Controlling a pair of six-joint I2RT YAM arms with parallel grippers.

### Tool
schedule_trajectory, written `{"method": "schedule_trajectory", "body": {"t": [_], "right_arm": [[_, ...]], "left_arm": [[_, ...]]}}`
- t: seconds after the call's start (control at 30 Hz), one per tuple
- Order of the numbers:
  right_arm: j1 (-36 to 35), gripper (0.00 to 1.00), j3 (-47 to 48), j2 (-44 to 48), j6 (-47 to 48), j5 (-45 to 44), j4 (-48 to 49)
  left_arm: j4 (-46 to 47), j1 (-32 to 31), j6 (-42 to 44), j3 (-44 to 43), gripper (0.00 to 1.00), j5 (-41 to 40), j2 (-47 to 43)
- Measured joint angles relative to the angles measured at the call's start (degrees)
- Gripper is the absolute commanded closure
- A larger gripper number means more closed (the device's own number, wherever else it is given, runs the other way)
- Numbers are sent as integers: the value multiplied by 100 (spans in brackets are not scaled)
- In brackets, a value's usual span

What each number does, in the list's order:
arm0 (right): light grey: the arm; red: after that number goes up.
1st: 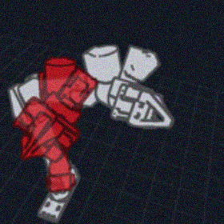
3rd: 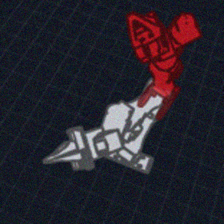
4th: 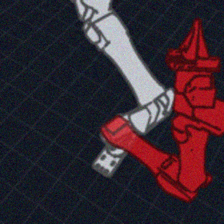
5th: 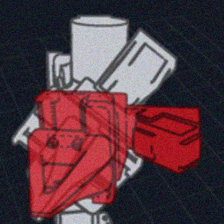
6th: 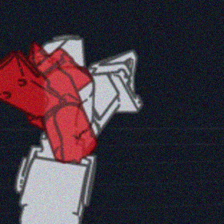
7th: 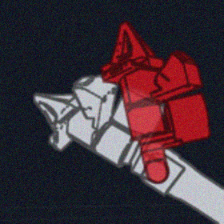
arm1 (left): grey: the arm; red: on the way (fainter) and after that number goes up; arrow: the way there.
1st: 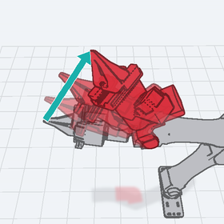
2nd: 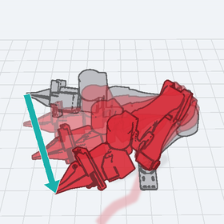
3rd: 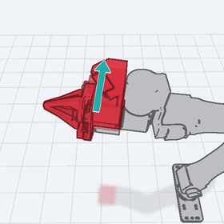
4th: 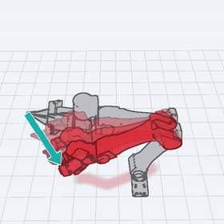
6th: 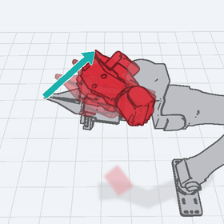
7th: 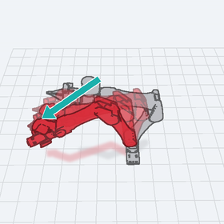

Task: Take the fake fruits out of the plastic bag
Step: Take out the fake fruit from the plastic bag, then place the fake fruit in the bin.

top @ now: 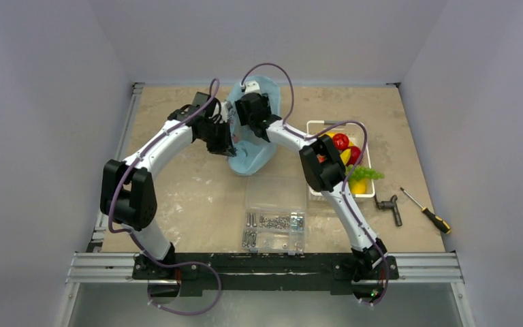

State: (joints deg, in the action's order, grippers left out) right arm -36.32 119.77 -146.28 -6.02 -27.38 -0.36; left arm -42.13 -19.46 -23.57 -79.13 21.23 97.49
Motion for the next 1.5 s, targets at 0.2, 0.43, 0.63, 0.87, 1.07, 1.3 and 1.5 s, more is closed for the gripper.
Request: {"method": "schedule_trajectory", "body": {"t": [0.2, 0.43, 0.63, 0.87, 1.07, 1.3, 1.5], "right_arm": [[142, 38, 855, -474, 179, 407, -581], [225, 60, 887, -474, 286, 485, -723], [201, 80, 776, -378, 197, 577, -796], [74, 89, -509, 903, -516, 1088, -1082], [-96, 90, -1235, 2124, -1239, 1676, -1217], [-219, 90, -2406, 2988, -1698, 2603, -1213], [-223, 91, -3244, 3657, -1744, 2883, -1532]], "left_arm": [[46, -2, 2, 26, 100, 2, 0], [48, -4, 2, 28, 100, 2, 4], [0, -4, 4, 28, 100, -22, 39], [-103, -2, 0, 28, 100, -118, 238], [-184, 72, -24, 20, 100, -190, 343], [-190, 223, -94, 15, 100, -197, 404], [-203, 306, -111, -15, 100, -190, 437]]}}
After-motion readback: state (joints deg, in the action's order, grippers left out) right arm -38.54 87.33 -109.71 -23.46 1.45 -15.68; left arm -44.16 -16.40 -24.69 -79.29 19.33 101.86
